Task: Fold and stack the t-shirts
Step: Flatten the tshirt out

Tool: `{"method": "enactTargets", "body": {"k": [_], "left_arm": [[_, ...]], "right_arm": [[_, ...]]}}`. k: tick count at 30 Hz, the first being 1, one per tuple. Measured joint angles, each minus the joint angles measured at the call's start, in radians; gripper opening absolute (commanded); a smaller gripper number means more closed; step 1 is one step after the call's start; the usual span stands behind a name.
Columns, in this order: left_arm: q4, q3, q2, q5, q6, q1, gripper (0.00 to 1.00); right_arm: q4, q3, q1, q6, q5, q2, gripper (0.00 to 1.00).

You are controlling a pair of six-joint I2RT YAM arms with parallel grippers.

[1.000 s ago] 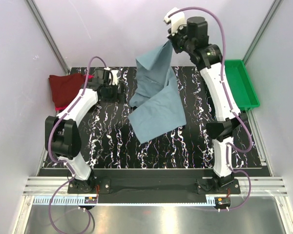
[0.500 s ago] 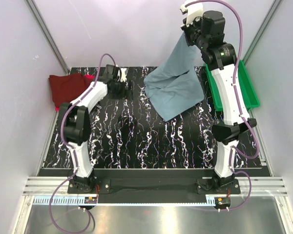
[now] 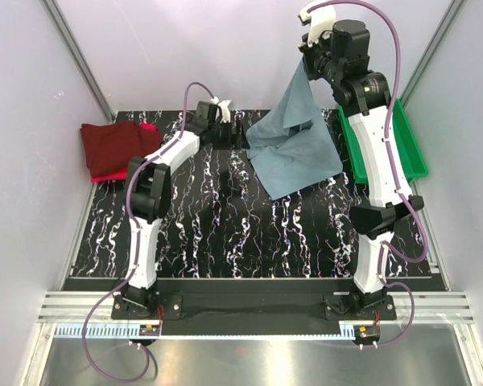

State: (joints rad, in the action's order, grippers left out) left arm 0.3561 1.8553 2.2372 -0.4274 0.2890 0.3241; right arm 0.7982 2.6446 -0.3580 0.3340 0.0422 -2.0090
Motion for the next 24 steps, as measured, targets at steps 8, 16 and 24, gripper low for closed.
{"method": "enactTargets", "body": {"k": [8,16,24], "left_arm": [[-0.211,0.148,0.138,-0.002,0.103,-0.012,0.74],[-0.292,0.181,0.192,-0.014,0.163,0.023,0.59],[-0.309,0.147,0.22,-0.026,0.19,0.068,0.31]], "right_arm": [[0.016,0.013,0.0,-0.009,0.006,0.012,0.0],[0.016,0.041,0.0,-0.001,0.029,0.035,0.0],[0.016,0.046,0.0,0.015,0.04,0.043,0.0]]}}
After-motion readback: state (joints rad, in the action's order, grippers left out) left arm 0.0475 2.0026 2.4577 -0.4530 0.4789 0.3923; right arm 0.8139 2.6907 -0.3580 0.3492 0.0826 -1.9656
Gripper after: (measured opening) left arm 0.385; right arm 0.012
